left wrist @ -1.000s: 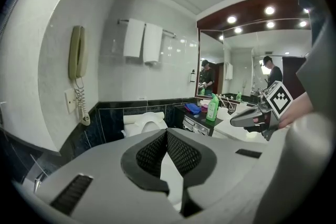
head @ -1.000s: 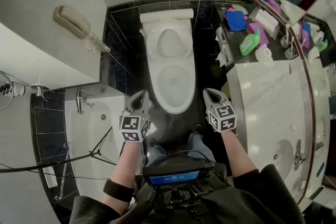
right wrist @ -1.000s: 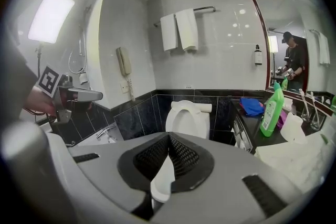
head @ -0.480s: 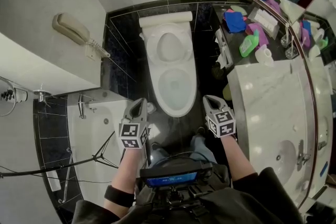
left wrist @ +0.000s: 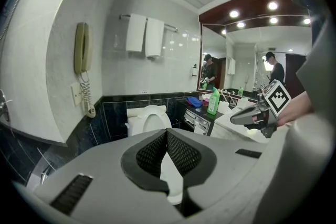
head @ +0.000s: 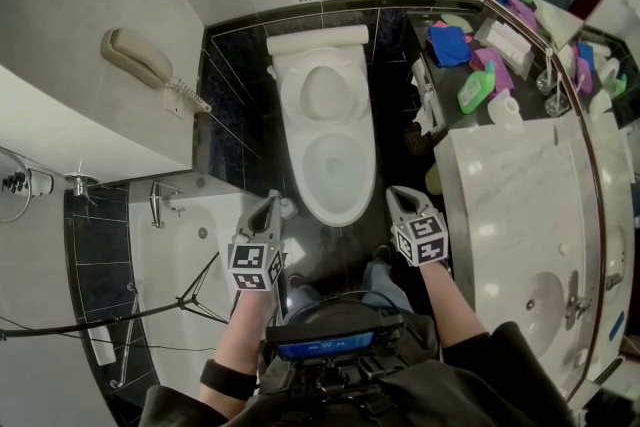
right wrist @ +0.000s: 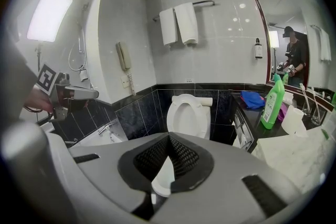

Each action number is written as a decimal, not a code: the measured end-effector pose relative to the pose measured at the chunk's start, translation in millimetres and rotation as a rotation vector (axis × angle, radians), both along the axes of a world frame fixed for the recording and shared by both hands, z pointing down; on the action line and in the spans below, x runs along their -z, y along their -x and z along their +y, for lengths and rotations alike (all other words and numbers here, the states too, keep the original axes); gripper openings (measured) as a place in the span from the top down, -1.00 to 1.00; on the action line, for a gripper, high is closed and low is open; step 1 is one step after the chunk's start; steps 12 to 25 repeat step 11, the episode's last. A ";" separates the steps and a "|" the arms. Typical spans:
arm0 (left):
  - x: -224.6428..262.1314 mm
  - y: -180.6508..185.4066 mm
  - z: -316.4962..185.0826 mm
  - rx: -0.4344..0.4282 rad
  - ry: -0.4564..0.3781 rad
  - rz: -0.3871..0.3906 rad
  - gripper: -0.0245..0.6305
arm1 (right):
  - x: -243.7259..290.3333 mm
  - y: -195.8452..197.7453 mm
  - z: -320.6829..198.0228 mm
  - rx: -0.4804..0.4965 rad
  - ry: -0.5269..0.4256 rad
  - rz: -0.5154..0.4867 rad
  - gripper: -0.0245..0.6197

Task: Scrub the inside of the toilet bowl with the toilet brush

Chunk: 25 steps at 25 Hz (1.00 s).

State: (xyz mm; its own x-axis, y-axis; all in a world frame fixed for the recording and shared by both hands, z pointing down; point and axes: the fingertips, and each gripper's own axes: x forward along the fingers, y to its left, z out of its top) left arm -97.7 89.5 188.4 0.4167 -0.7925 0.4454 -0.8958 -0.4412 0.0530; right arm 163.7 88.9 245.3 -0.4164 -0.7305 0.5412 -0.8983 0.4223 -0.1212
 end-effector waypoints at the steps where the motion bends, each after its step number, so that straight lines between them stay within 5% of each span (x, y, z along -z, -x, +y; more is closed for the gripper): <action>1: -0.7 -0.3 0.5 0.000 0.001 0.000 0.93 | 1.6 1.1 0.2 0.001 0.002 -0.003 0.91; 25: -4.5 0.7 3.2 0.006 0.012 0.003 0.93 | -1.4 -2.8 1.7 -0.002 0.006 0.002 0.91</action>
